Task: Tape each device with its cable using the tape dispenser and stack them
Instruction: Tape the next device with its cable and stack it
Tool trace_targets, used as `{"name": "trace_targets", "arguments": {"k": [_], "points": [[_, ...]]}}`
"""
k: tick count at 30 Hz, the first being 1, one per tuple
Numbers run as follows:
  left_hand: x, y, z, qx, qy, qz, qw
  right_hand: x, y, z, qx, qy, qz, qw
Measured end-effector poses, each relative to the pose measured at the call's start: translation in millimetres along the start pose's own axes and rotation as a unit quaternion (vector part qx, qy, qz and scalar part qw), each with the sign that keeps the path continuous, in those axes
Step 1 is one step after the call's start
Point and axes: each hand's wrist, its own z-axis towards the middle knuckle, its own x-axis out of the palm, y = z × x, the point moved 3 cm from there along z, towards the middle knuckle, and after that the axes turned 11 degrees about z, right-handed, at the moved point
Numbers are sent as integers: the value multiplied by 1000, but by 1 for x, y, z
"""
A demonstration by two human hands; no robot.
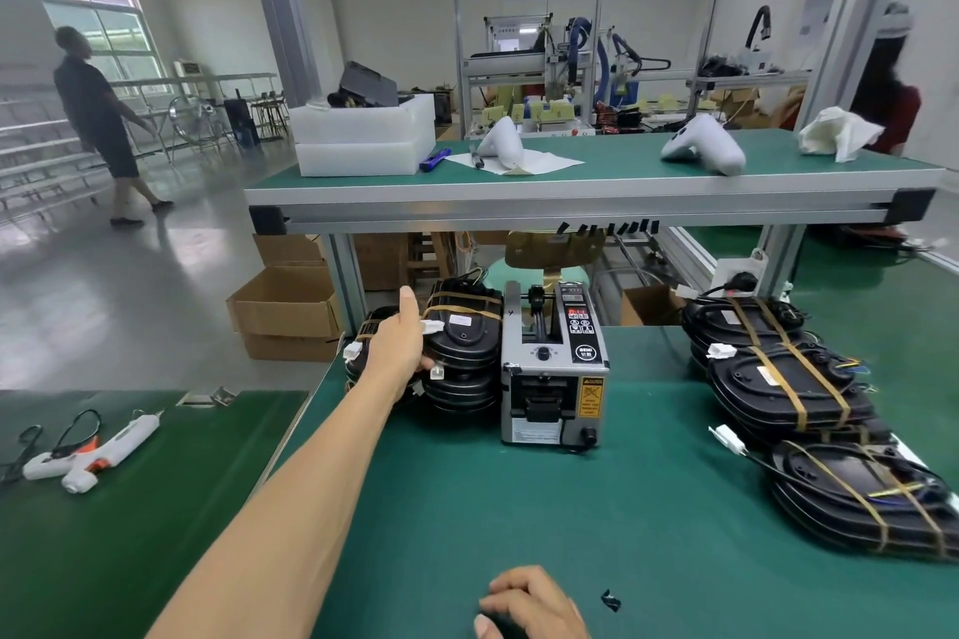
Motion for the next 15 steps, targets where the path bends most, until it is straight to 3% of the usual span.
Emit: {"name": "trace_targets", "arguments": {"k": [5,11,15], "points": [[-11,-7,-28,106,-13,152,983,-4,4,0,33,-3,38,999],[-9,8,-68,167,-23,108,980,-2,12,0,59,-5,4,998],[-9,28,-112,193,-147,16,970,-7,24,1,86,-37,26,995]]}}
